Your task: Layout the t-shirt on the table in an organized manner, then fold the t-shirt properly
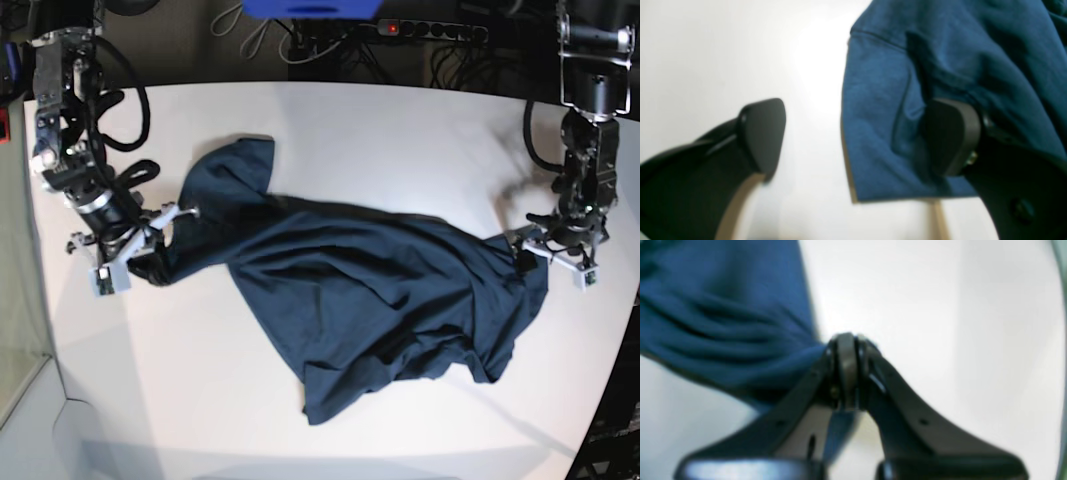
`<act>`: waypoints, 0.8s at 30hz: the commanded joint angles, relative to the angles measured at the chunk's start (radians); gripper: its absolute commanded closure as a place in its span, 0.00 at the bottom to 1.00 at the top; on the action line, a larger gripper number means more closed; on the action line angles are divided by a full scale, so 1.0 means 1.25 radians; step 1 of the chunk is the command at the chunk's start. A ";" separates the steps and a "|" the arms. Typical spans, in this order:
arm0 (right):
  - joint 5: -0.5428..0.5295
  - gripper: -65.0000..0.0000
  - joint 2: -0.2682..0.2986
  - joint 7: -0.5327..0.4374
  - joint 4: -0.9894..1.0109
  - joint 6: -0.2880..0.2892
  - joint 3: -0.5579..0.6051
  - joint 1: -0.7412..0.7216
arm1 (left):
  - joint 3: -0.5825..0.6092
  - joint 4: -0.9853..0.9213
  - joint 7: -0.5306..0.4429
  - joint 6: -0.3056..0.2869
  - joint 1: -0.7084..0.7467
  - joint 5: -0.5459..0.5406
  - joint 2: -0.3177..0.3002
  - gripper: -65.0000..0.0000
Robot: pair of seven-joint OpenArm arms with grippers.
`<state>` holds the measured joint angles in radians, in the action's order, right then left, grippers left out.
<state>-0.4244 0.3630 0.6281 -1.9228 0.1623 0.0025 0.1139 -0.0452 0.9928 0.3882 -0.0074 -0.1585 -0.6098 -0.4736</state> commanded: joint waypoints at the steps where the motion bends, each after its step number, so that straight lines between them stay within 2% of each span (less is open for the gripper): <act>1: -0.001 1.00 0.006 -0.013 -0.027 0.001 -0.004 -0.006 | -0.001 -0.002 0.039 0.003 0.008 -0.011 -0.006 0.00; 9: -0.015 1.00 -0.010 -0.018 -0.075 0.012 -0.003 -0.006 | -0.001 -0.002 0.039 0.003 0.023 -0.011 -0.011 0.00; 14: -0.142 1.00 -0.017 -0.017 -0.096 0.115 -0.037 -0.005 | -0.001 -0.002 0.039 0.004 0.023 -0.011 -0.012 0.00; 19: -0.225 1.00 -0.023 -0.021 -0.095 0.119 -0.028 0.072 | -0.001 -0.002 0.039 0.004 0.021 -0.011 -0.013 0.00; 24: -0.228 1.00 -0.058 -0.021 -0.094 0.119 0.058 0.154 | -0.001 -0.002 0.040 0.004 0.013 -0.011 -0.019 0.00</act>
<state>-0.6964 0.2817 0.6228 -2.0228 0.3065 0.0807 0.3065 -0.0448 0.9947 0.3779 -0.0074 -0.1429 -0.6094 -0.4850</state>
